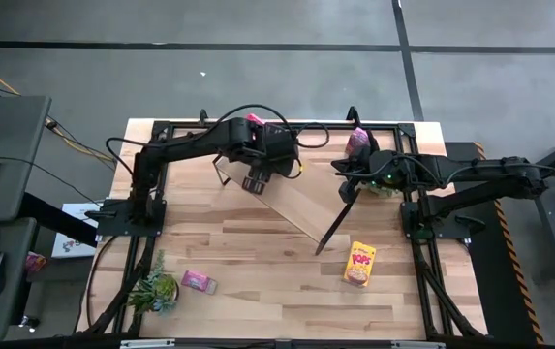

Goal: Stack cereal on shelf
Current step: Put the top yellow cereal box on the shelf, then put the yellow cereal box on the shelf

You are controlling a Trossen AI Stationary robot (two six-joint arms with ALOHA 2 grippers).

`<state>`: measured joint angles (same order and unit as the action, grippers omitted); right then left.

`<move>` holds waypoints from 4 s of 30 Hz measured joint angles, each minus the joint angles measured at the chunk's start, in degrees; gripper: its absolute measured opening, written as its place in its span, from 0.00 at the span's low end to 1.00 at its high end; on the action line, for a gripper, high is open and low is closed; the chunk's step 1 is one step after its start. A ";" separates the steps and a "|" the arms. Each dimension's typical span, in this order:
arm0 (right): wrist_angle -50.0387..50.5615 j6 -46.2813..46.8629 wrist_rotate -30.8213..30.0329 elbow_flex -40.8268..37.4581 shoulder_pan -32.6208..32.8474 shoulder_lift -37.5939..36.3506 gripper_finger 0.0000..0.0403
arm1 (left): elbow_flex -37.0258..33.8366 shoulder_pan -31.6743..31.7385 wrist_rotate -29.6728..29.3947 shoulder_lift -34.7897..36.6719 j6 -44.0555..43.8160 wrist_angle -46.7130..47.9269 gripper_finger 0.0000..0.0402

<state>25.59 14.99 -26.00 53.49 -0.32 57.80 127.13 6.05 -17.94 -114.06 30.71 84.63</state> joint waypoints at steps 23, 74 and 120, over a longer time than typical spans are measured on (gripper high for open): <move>0.24 0.63 -0.02 0.00 0.01 0.00 0.00 | 0.07 1.06 0.08 2.25 0.88 -2.19 0.49; 0.28 1.50 0.00 0.00 0.01 0.00 0.00 | 0.07 1.02 -1.12 2.71 1.56 -0.73 0.66; 2.70 3.01 0.09 0.00 -0.01 -0.02 0.00 | -84.56 10.76 26.51 67.98 -14.99 -92.12 0.66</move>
<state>28.29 18.00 -25.91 53.49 -0.34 57.78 42.57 16.81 8.57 -46.08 15.71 -7.49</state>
